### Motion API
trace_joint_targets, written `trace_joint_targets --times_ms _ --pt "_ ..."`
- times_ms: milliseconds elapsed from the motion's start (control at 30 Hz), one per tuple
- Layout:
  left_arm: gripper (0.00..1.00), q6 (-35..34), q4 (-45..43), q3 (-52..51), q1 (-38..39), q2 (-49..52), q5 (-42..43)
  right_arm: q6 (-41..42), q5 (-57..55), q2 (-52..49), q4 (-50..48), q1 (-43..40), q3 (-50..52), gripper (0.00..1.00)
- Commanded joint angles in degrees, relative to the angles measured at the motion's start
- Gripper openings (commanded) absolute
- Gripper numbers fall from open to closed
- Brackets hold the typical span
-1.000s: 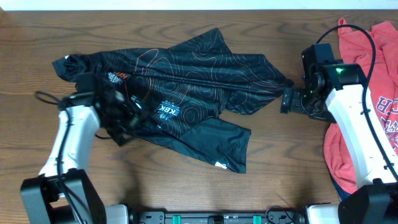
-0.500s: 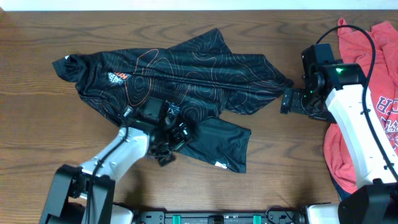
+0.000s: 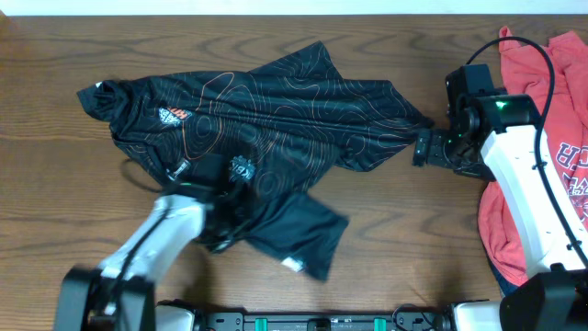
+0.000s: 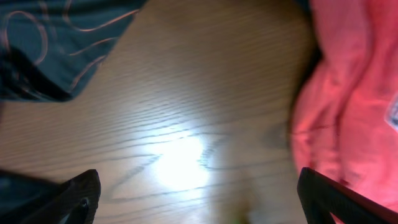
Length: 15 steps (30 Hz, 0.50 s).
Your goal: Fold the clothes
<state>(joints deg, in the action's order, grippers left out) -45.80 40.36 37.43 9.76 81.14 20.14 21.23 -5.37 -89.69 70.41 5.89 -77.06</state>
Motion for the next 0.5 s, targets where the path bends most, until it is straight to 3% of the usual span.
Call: trace_joint_targets --times_ms 0,100,200,300,467 --pt "0.06 11.7 4.6 1.0 -9.8 -6.4 -2.3 -0.7 7.4 -2.0 -2.3 -0.6 3.0 0.99" --pt "0.06 14.4 7.2 1.0 -20.6 -11.8 -2.3 -0.7 13.3 -2.8 -7.0 -0.6 7.8 0.98" --pt "0.06 15.0 7.6 1.0 -26.7 -14.8 -1.5 -0.7 17.8 -3.0 -13.2 -0.6 13.4 0.91" --pt "0.06 16.4 8.5 1.0 -28.5 -15.6 -0.7 0.2 17.7 -3.0 -21.3 -0.6 18.5 0.79" --pt "0.06 17.7 10.4 0.9 -28.5 -15.1 -1.9 1.6 16.8 -3.0 -37.2 -0.6 25.9 0.75"
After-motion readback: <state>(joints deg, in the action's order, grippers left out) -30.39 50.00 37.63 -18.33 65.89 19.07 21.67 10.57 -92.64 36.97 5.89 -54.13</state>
